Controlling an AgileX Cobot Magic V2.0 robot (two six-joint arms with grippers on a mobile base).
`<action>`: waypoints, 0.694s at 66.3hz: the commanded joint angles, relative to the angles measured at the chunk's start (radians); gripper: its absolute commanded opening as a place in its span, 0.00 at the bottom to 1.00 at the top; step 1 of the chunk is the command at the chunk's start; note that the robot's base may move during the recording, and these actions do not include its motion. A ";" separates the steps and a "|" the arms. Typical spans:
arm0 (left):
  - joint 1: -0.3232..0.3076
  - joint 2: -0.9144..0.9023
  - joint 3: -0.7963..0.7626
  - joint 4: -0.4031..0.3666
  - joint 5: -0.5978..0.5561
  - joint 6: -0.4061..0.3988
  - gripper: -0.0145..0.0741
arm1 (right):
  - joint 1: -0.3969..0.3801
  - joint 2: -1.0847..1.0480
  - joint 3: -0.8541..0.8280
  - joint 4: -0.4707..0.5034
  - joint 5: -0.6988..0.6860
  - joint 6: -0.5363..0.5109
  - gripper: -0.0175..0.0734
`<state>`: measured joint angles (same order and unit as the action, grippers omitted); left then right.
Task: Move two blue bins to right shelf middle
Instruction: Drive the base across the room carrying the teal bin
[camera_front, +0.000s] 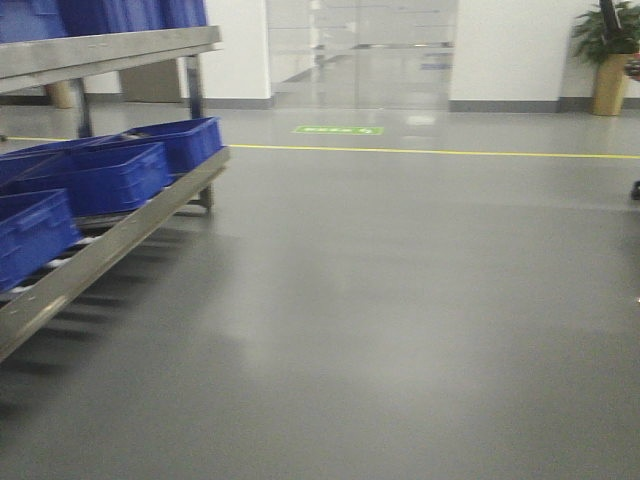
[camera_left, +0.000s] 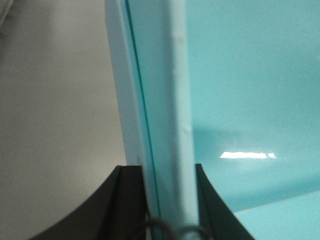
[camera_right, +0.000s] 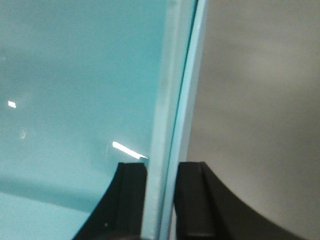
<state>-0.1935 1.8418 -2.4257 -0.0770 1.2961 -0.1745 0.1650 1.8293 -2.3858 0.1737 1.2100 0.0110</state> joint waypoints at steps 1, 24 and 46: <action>-0.003 -0.021 -0.018 -0.049 -0.093 0.015 0.04 | 0.006 -0.018 -0.015 0.054 -0.074 -0.018 0.02; -0.003 -0.021 -0.018 -0.049 -0.093 0.015 0.04 | 0.006 -0.018 -0.015 0.054 -0.074 -0.018 0.02; -0.003 -0.021 -0.018 -0.049 -0.093 0.015 0.04 | 0.006 -0.018 -0.015 0.054 -0.076 -0.018 0.02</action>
<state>-0.1935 1.8418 -2.4257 -0.0770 1.2961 -0.1745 0.1650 1.8293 -2.3858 0.1741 1.2100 0.0110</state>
